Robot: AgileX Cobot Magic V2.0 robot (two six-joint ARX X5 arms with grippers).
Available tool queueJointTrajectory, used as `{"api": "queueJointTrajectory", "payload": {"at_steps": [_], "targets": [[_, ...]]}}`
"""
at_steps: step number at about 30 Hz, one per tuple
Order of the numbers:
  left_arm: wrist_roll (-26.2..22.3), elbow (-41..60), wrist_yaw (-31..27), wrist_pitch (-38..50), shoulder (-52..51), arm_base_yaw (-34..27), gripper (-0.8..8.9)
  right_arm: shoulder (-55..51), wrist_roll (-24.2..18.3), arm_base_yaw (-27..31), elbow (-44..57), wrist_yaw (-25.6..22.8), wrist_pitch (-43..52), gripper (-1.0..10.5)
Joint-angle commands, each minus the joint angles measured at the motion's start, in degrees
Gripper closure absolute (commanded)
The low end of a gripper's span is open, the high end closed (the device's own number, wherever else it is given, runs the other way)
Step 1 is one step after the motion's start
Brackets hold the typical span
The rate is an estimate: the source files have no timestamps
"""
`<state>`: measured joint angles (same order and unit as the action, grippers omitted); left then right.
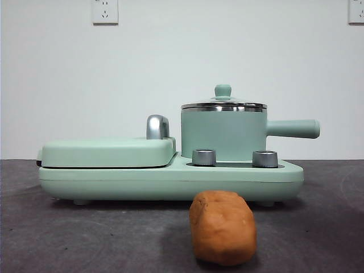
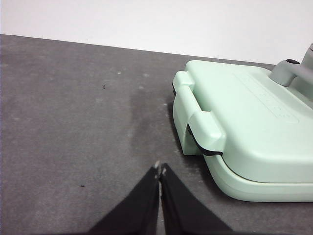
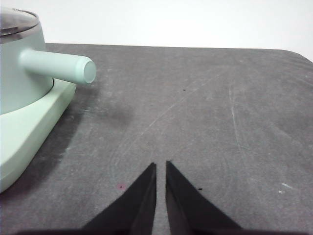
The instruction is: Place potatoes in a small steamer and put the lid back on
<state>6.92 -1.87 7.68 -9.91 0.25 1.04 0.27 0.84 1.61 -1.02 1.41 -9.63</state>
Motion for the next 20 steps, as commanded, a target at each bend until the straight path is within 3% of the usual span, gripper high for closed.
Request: {"api": "queueJointTrajectory", "payload": {"at_steps": [1,7,12,16,20], "targets": [[0.24,1.14,0.0,-0.2,-0.09,0.09,8.07,-0.07,0.24,0.09,0.33,0.09,0.63,9.2],[2.27,1.14,0.02,1.88,-0.09,0.09,8.07,-0.07,2.62,0.09,0.33,0.13,0.66,9.2],[6.54,1.14,0.02,5.66,-0.07,0.09,8.08,-0.07,10.01,0.09,0.31,0.7,0.81,9.2],[10.62,0.44,1.62,6.08,-0.04,0.11,8.07,-0.07,11.32,0.02,-0.61,6.43,1.81,9.2],[11.8,-2.01,6.4,5.97,0.13,0.22,8.07,0.0,15.41,-0.02,-3.91,8.09,0.11,9.2]]}}
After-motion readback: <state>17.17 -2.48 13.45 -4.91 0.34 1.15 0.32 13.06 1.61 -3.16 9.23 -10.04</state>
